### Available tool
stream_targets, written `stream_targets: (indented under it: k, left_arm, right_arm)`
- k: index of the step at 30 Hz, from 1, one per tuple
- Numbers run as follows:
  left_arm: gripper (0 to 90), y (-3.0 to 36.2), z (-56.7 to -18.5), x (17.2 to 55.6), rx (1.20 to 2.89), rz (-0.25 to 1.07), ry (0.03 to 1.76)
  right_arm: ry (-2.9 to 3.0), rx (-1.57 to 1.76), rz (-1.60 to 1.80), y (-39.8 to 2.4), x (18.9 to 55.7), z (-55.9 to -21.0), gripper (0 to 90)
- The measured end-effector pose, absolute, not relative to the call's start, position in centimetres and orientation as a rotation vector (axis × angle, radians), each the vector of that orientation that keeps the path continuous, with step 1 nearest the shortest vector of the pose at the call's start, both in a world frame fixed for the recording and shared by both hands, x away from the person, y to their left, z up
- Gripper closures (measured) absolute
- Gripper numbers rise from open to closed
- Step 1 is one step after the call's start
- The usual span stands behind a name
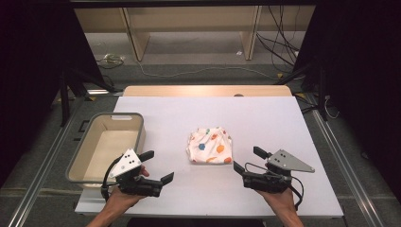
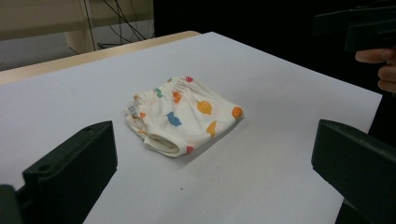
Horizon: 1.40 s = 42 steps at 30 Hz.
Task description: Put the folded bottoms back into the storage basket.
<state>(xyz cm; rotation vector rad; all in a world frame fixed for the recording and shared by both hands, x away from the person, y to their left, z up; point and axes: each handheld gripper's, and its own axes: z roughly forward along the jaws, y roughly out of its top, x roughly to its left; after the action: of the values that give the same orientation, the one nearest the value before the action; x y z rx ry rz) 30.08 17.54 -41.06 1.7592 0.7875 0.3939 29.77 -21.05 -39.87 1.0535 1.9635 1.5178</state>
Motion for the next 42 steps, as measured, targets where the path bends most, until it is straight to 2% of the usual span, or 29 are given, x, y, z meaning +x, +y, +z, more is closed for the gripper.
stream_targets:
  k: [23,42]
  left_arm:
    - [0.0,16.6,-41.4,30.8,1.764,0.326,0.838]
    - [0.4,15.4,-42.3,32.1,1.779,0.266,0.919]
  right_arm:
    - [1.957,1.085,1.473,-21.3,31.1,-39.9,16.2]
    - [1.992,1.116,1.43,-21.8,33.6,-40.4,16.7]
